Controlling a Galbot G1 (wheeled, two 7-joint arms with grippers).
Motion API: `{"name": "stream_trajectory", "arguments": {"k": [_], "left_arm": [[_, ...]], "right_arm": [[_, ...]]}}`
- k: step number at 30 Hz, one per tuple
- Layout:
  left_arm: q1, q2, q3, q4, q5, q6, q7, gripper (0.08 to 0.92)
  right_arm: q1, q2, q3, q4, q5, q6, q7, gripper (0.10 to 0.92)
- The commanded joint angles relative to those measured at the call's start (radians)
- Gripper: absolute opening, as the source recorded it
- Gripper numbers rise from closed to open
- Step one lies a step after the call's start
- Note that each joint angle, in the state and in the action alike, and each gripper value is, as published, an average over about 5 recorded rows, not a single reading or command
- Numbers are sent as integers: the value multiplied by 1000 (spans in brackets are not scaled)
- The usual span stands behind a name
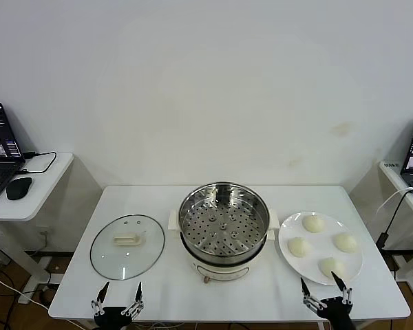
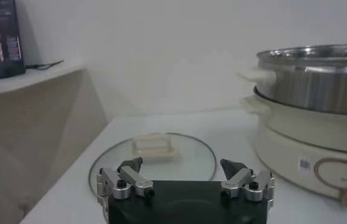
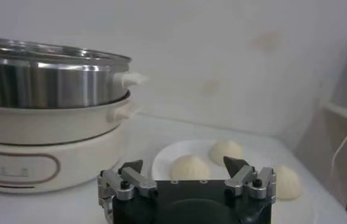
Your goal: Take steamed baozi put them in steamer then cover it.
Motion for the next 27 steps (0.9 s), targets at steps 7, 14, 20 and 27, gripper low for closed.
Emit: {"name": "stream_trajectory", "arguments": {"k": [7,14,20,27], "left_arm": [[-38,30,0,-3,115,62,4,823],[-67,26,3,20,163,61,13,823],[-77,15,3,27,187,61,11,823],[-85,8,-6,29,192,65,-3,823]], "right_arm": [[159,-224,199,-101,-366,-13,-121,823],[375,-462,114,-215,-461,-43,-305,823],[696,-630,-191,-356,-491,-84,-499,823],[1089,-692,-614,-547,-431,-134,-718,823]]}}
